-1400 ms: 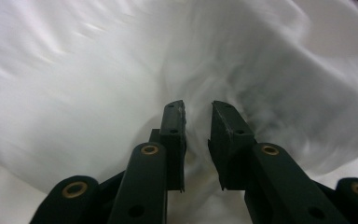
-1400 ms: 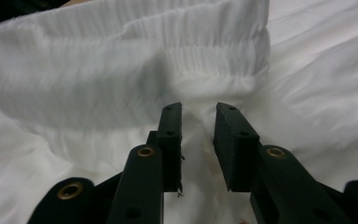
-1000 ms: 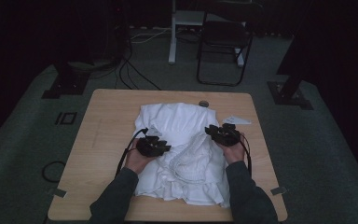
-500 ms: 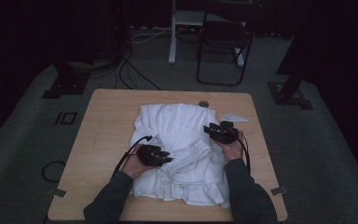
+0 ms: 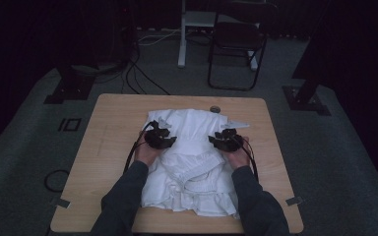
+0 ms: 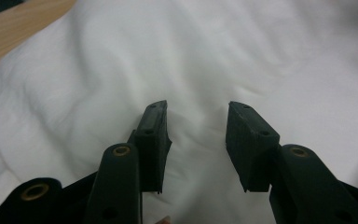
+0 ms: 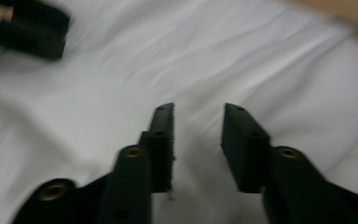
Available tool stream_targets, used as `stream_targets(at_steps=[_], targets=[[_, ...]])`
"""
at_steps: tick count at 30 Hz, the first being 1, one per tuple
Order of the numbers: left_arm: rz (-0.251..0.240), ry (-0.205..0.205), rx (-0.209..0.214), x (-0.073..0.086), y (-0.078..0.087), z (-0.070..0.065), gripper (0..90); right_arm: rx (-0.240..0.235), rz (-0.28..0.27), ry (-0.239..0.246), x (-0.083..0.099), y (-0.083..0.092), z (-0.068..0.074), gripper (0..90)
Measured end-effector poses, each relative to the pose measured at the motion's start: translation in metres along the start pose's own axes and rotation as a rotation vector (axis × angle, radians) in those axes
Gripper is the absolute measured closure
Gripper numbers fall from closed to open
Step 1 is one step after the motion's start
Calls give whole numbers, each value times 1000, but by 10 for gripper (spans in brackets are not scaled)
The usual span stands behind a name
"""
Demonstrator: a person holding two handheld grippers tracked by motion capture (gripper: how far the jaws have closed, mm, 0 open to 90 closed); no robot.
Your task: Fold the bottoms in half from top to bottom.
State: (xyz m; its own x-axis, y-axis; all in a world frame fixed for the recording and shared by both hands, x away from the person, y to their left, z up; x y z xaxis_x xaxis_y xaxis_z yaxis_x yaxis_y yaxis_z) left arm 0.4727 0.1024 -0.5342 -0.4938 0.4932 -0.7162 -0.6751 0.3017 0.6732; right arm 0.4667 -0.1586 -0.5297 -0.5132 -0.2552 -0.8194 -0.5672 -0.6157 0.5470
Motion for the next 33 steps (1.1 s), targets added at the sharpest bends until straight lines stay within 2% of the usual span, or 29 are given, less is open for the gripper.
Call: stream_targets(at_steps=[1, 3, 5, 6, 7, 8, 9, 10, 11, 12, 13, 14, 15, 16, 17, 18, 19, 20, 21, 22, 23, 24, 25, 26, 27, 28, 29, 30, 33], targets=[[33, 11, 7, 4, -10, 4, 590, 9, 7, -1, -3, -5, -5, 570], [70, 24, 31, 11, -17, 3, 590, 26, 45, -3, -2, -16, -13, 568], [77, 27, 39, 14, -18, 2, 595, 28, 94, -22, 6, -27, -18, 575], [75, 21, 45, 18, -18, 1, 595, 28, 94, -22, 6, -27, -18, 575], [71, 33, 55, 20, -17, 1, 598, 21, 120, -25, 12, -31, -18, 586], [71, 67, 85, 26, -12, 0, 606, 12, 151, -17, 24, -33, -13, 619], [78, 71, 104, 30, -9, -2, 608, 0, 145, -24, 29, -31, -11, 624], [78, 71, 104, 30, -9, -2, 610, 0, 145, -24, 29, -31, -11, 624], [92, 58, 144, 37, 1, -8, 611, -34, 141, -49, 36, -24, -7, 637], [92, 58, 144, 37, 1, -8, 611, -34, 141, -49, 36, -24, -7, 637], [99, 40, 163, 40, 6, -10, 614, -59, 165, -47, 41, -16, -1, 644], [79, 20, 184, 42, 18, -12, 618, -70, 186, -36, 43, -12, 2, 650], [79, 20, 184, 42, 18, -12, 617, -70, 186, -36, 43, -12, 2, 650], [55, 36, 173, 41, 22, -9, 617, -73, 198, -13, 43, -8, 4, 659], [25, 51, 143, 38, 27, -3, 598, -64, 189, 1, 41, -4, 4, 659], [-2, 81, 99, 34, 30, 6, 553, -21, 126, -18, 32, 4, -3, 615], [-21, 117, 61, 30, 33, 17, 516, 9, 94, -42, 25, 7, -10, 565], [-45, 195, -20, 22, 33, 39, 480, 46, 59, -69, 18, 10, -18, 530], [-45, 195, -20, 22, 33, 39, 443, 46, 59, -69, 18, 10, -18, 530], [-27, 257, -80, 16, 27, 59, 399, 96, 2, -124, 6, 11, -36, 485], [-5, 286, -98, 14, 21, 67, 350, 111, -6, -154, 1, 9, -46, 467], [-5, 286, -98, 14, 21, 67, 314, 111, -6, -154, 1, 9, -46, 467], [39, 325, -139, 14, 8, 79, 291, 124, -15, -215, -5, 1, -62, 438], [39, 325, -139, 14, 8, 79, 290, 123, -11, -246, -6, -4, -68, 434], [74, 372, -156, 17, -5, 89, 278, 128, -1, -262, -6, -10, -74, 429], [93, 399, -169, 21, -11, 93, 275, 122, 15, -274, -6, -16, -78, 415], [93, 399, -169, 21, -11, 93, 274, 108, 37, -292, -5, -23, -81, 407], [130, 451, -161, 30, -22, 99, 275, 104, 62, -307, -3, -29, -82, 406], [145, 458, -159, 37, -29, 101, 264, 114, 93, -315, -1, -38, -84, 405]])
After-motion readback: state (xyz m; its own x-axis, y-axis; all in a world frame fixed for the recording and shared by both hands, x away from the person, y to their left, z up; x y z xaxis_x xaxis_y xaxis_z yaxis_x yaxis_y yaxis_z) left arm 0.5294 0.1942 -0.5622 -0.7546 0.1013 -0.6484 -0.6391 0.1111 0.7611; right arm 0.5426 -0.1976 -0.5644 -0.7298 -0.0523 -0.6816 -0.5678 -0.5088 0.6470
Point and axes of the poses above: each handheld gripper's, and its own axes: y roughly backward along the jaws, x roughly out of its underside, z roughly to its left, the point moved 3 cm from there along -y, roughly forward along the jaws, and after that the axes turned 8 degrees about -x, right-handed, at the moved point
